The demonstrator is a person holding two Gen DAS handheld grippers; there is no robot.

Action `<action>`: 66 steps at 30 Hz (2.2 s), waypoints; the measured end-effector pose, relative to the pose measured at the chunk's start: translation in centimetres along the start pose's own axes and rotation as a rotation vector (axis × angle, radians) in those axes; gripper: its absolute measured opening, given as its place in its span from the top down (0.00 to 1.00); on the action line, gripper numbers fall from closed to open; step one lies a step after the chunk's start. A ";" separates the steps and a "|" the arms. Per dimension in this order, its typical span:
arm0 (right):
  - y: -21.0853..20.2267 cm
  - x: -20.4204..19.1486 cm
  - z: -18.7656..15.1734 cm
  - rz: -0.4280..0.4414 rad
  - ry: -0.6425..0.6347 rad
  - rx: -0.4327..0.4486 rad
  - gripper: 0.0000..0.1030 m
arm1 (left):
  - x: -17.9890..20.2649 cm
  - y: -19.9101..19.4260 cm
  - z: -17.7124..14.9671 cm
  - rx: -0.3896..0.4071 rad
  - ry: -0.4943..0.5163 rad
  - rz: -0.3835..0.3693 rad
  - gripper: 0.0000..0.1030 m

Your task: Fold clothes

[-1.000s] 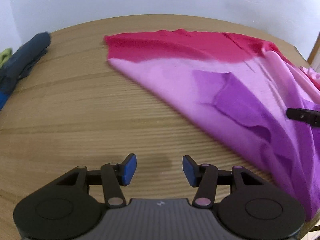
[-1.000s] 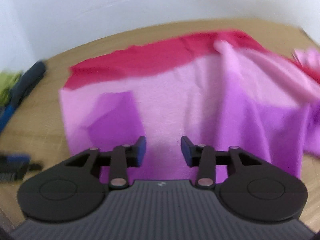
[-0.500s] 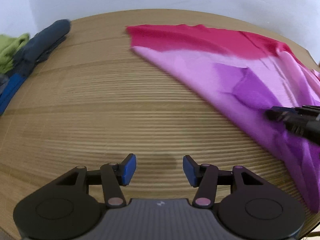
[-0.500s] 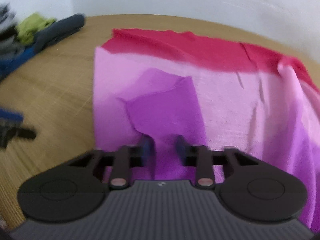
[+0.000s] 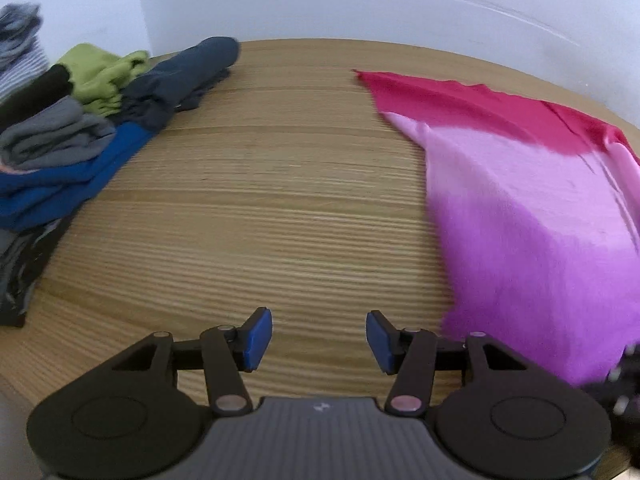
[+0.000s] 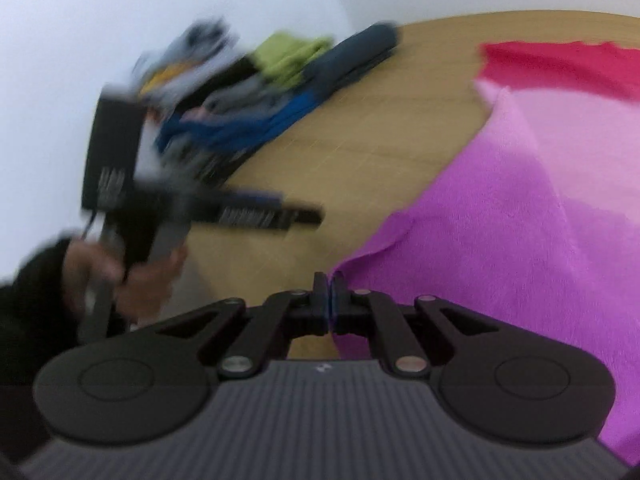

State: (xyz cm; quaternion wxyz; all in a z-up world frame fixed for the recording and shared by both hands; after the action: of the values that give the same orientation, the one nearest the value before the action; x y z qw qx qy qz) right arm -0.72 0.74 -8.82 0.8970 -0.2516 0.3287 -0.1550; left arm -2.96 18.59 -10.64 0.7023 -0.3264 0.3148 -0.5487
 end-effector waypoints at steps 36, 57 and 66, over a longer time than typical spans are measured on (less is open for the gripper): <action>-14.5 10.6 -6.5 -0.511 0.367 0.213 0.92 | 13.7 -1.9 -0.2 0.048 0.264 -0.200 0.42; -40.1 38.1 -13.1 -0.658 1.257 0.642 0.37 | 28.8 -1.8 -1.5 -0.067 0.175 0.012 0.39; -43.0 40.8 -11.1 -0.993 1.038 0.627 0.93 | 27.7 -0.9 -0.6 -0.106 0.134 0.018 0.30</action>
State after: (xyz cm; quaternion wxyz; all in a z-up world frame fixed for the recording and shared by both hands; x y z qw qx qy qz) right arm 17.07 -56.71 -13.15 0.4835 0.0008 0.4960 -0.7212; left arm 1.57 -8.66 -12.66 0.6662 -0.3230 0.3927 -0.5456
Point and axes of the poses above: each gripper's, at about its wrist camera, not at the fingertips, and y roughly the way its jaws point, x to its right, z to its top, the point moved 6 cm from there along y, roughly the way its jaws point, and after that the axes turned 3 degrees about z, right-handed, at the moved point
